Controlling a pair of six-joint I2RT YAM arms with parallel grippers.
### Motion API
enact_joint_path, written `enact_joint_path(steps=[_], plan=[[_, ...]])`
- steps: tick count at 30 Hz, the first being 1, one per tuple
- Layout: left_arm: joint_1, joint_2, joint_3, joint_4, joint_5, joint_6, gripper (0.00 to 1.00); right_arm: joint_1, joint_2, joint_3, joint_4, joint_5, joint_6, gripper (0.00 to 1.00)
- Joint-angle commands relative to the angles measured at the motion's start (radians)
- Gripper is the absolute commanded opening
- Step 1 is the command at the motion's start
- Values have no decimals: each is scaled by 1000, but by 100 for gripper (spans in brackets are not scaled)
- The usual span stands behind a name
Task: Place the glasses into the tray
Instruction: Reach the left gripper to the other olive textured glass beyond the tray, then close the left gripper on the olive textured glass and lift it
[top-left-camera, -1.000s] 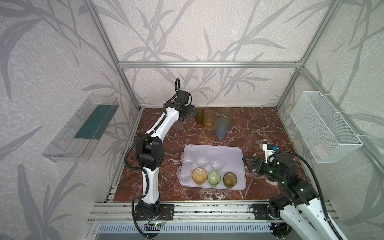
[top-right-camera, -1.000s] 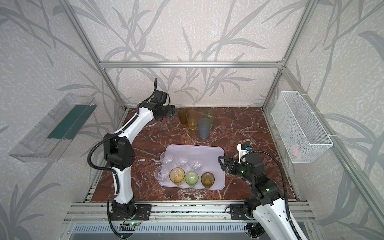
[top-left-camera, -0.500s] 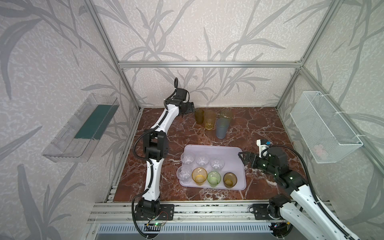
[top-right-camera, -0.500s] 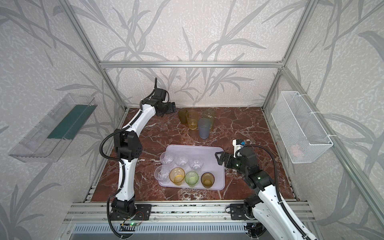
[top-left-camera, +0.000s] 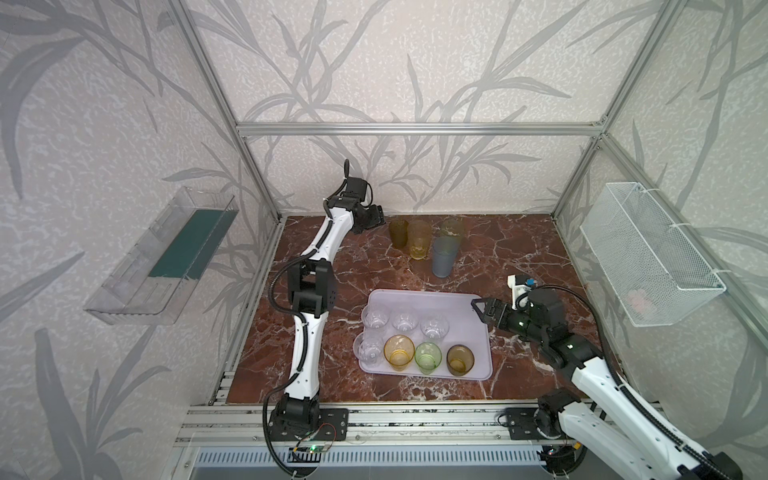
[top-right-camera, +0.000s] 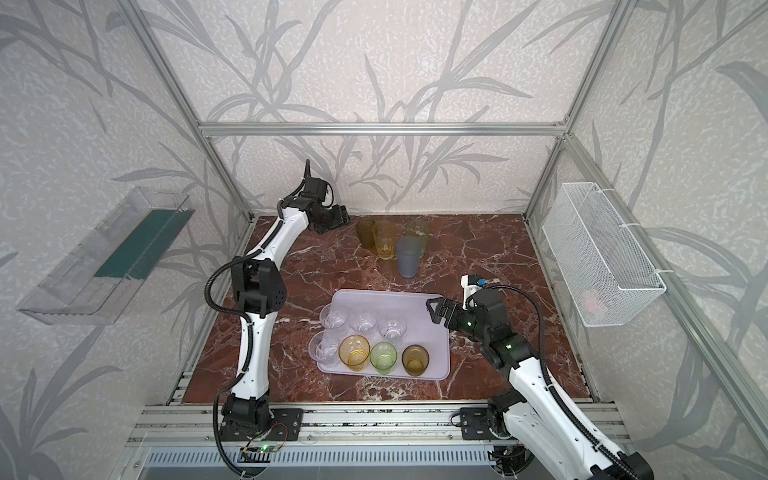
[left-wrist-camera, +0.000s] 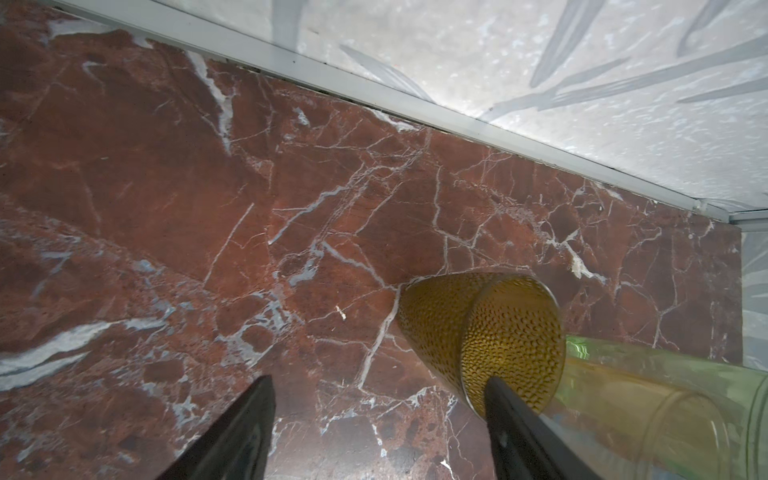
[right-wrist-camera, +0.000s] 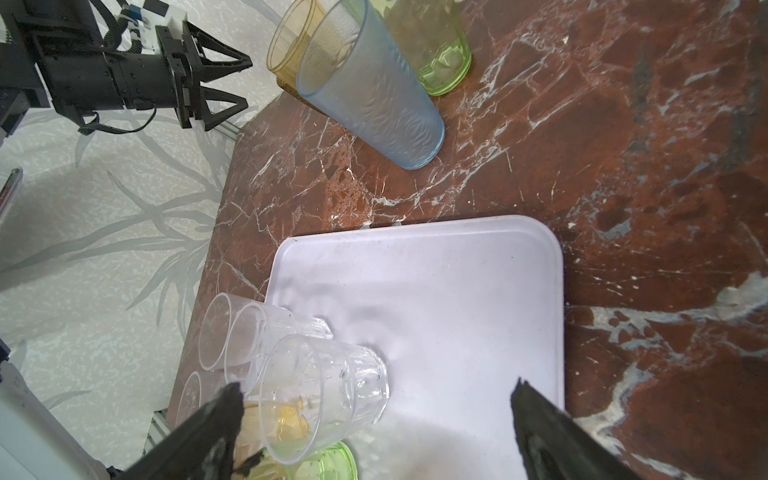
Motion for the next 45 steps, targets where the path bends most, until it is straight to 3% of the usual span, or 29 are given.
enact_joint_path(steps=[1,9,30,35,39,45], plan=[[-3,30,31,-2,62,-17,75,-5,25,-4,55,-28,21,99],[-17,49,33,12,111,-20,70,-5,19,-13,59,-17,35,99],[-28,159,152,-68,65,5,60,-12,-2,-34,32,26,50,99],[-28,164,152,-69,57,13,50,-14,5,-34,35,29,54,99],[-28,166,152,-71,57,21,48,-14,8,-37,35,32,62,99],[-28,166,152,-83,55,31,32,-15,4,-44,35,38,76,99]])
